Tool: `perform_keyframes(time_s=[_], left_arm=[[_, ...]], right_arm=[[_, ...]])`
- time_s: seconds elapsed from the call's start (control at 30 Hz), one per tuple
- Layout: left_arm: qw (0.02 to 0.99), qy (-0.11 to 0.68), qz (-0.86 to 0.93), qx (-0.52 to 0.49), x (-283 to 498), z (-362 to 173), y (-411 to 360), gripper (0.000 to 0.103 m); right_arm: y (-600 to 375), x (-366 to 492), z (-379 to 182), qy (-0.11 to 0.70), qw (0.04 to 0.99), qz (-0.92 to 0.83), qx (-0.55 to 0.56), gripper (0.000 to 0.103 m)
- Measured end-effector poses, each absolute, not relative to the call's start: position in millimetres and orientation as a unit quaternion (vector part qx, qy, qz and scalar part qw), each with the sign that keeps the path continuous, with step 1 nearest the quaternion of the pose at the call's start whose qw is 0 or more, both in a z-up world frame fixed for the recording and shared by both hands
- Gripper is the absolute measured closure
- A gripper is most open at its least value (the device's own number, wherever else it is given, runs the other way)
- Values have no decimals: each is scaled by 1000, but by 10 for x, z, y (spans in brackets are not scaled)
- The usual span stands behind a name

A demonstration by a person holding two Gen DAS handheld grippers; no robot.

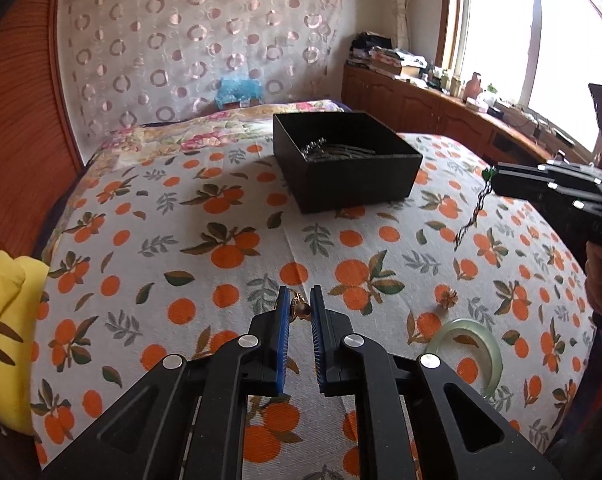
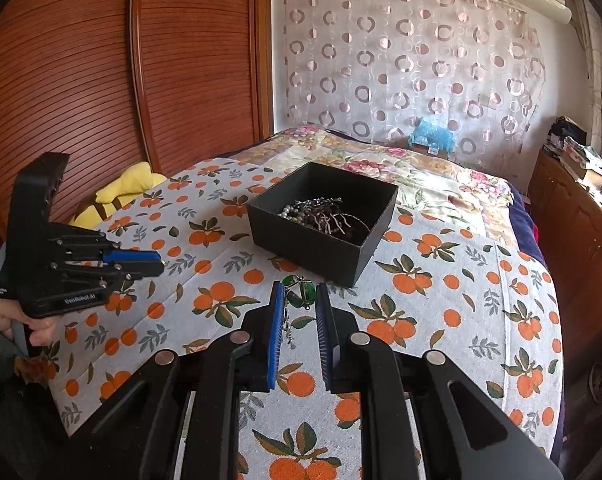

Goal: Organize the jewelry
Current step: 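Close the left gripper on the gold ring while the right gripper lifts the pendant chain, then carry the ring with the left gripper into the box while the right gripper drops the pendant in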

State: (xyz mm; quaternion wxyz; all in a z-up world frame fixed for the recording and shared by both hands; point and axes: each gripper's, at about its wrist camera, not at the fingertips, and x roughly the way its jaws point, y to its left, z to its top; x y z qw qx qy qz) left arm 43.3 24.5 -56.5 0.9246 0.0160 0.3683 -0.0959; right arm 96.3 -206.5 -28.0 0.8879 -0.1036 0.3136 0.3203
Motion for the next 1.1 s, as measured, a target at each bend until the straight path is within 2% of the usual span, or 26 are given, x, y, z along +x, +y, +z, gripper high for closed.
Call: perform_keyframes(time_s=[0.27, 0.67, 1.1], left_arm=[[932, 347, -101, 15, 475, -344, 248, 94], [943, 312, -114, 28, 822, -21, 95, 94], [942, 316, -109, 28, 1261, 47, 37, 94]], right_arm=[[-2005, 1049, -205, 305, 891, 321, -102, 85], [-1819, 1677, 90, 289, 900, 317, -81, 85], [-1613, 2413, -71, 320, 899, 291, -75, 84]])
